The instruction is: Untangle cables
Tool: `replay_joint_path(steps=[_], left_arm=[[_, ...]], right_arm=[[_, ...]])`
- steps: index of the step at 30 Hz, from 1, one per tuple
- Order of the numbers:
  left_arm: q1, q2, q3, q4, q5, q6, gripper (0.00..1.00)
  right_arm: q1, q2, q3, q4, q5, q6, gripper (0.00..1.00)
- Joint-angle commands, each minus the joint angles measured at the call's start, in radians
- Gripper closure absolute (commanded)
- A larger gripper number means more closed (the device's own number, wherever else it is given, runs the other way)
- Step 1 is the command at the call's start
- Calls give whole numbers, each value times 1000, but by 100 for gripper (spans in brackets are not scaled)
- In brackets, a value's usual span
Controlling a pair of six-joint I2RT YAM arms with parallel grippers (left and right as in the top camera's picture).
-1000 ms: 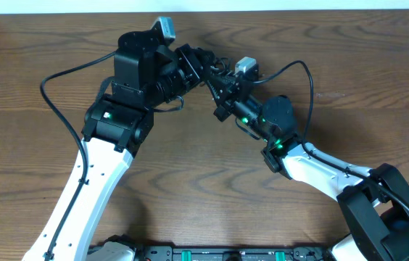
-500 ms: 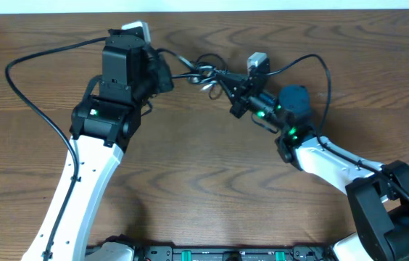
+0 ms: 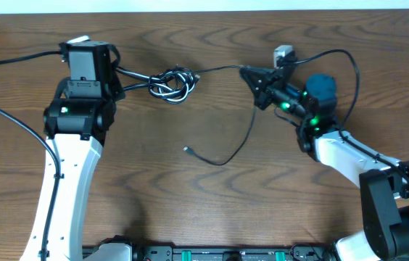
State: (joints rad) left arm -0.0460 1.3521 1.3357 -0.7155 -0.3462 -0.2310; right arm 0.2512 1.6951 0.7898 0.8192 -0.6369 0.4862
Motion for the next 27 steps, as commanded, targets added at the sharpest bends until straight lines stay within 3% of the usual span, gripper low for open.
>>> replay_joint_path(steps=[1,4,12,20,27], left_arm=[[48,-6,14,-6,-96,9,93],[48,-6,14,-6,-48,-12,93],[47,-6,14,-6,526,28,93],[47,-6,14,14,771,23,93],[47,-6,14,102,784,-129,92]], right_arm=[[-69,5,6,-53,50,7,99],[-89,5,6,-95,47,7,99],[-89,5,7,-75,41,6,99],[-49,5,7,-69,-177,-13,91],[35,5,7,-71,-299,-12,80]])
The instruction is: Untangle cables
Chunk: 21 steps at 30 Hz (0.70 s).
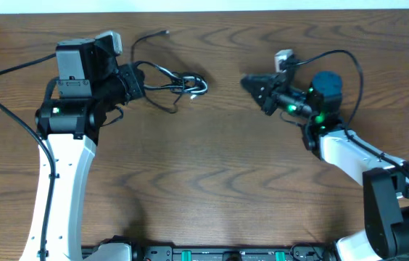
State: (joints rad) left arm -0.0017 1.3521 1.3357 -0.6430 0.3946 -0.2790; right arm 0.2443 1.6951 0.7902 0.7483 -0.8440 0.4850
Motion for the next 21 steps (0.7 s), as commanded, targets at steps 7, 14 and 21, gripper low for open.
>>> replay_joint_path(steps=[7,14,21], left_arm=[[-1,-6,14,125,43,-222,92],[-58,-6,14,163,43,-224,93],[-154,-6,14,163,11,-216,93]], right_arm=[[176,5,6,0,-82,-11,67],[308,5,6,0,23,-11,53],[363,5,6,0,164,82,42]])
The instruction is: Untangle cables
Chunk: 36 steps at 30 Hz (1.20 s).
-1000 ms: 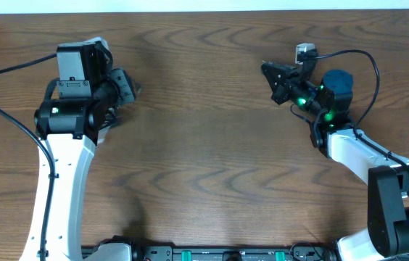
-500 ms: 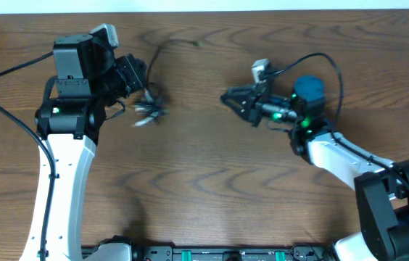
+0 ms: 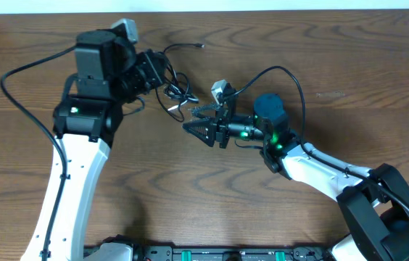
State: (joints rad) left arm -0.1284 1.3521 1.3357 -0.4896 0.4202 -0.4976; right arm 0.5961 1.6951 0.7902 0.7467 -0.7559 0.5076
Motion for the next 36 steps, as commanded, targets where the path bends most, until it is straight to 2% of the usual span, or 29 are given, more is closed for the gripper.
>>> replay_joint_path(steps=[1,16,18,19,21,22,26,31,34,36], left_arm=[[-39,-6,14,9,-31,3,93],[-216,-6,14,9,-32,3,92],[-218,-6,14,8,-32,2,93],[-218,-6,14,8,-32,2,92],[-218,-6,14,8,-32,3,93],[-218,-6,14,8,-33,3,93],[-217,-6,14,-11,-137,15,93],[-217,-6,14,-79,-333,97,93],[-217,-6,14,-139,-540,100,93],[-217,-6,14,-167,-627,101,93]], right_arm=[[11,5,6,3,80,86,43],[16,5,6,-35,183,106,43],[16,5,6,-66,216,106,47],[16,5,6,-71,216,105,54],[16,5,6,-70,216,106,89],[16,5,6,-70,216,105,99],[16,5,6,-91,216,105,99],[-29,5,6,-181,216,105,99],[-88,5,6,-289,216,85,99],[-120,5,6,-348,216,70,99]])
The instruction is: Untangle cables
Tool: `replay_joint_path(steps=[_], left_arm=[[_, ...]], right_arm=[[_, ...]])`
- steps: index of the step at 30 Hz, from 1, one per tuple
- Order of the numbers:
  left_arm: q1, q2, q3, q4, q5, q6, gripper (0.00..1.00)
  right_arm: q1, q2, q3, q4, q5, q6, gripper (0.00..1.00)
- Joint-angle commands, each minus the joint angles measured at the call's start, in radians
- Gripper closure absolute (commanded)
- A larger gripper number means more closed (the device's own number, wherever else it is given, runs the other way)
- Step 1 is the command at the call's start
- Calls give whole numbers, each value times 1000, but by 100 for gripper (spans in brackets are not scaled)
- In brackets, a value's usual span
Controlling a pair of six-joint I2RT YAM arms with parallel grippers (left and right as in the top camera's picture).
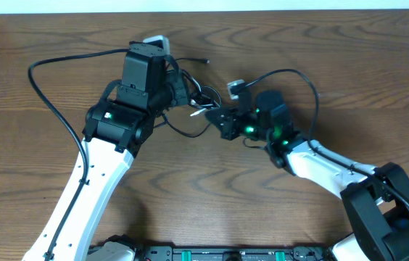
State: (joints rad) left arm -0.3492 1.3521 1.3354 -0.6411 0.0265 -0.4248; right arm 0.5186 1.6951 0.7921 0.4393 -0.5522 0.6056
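A knot of thin black cable (193,96) hangs at the tip of my left gripper (181,93), which is shut on it above the middle of the table. One loose end with a small plug (204,61) sticks out behind the knot. A dark loop (179,130) trails toward the front. A silvery connector (199,111) shows at the knot's right side. My right gripper (214,118) points left and reaches right up to that connector. Its fingers are dark against the cable, so whether they grip anything is unclear.
The brown wooden table (349,58) carries both arms. The left arm's own thick black lead (52,94) arcs over the left half. The right wrist's lead (291,76) loops above its camera. The table's far edge runs along the top of the view.
Both arms have shifted right and closer together. The left gripper with the knot now sits near the table's middle. The right gripper's tip has risen to meet the knot's connector.
At first the knot lay at the back between the arms, with the right gripper holding a strand that trailed forward. Then the left gripper had the whole cable and the right stood apart, empty. After that the right gripper was just under the knot, and now touches it.
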Motion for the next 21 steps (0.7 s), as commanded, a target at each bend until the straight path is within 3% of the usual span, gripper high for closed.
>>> replay_joint_path(steps=[1,5,7,10,13,16,21], left_arm=[[4,-6,15,-35,-276,28,93],[4,-6,15,-77,-291,118,92],[4,-6,15,-97,-200,220,92],[3,-6,15,-120,58,429,93],[3,-6,15,-172,436,689,93],[3,-6,15,-233,679,876,93],[-14,-7,15,-279,935,1022,93]], right_arm=[[-73,5,4,-84,12,-28,99],[-147,5,4,-146,12,-36,99],[-175,5,5,-141,12,-47,99],[-196,5,5,-115,16,-82,99],[-204,5,5,-55,23,-127,99],[-204,5,5,11,23,-165,99],[-204,5,5,134,27,-241,99]])
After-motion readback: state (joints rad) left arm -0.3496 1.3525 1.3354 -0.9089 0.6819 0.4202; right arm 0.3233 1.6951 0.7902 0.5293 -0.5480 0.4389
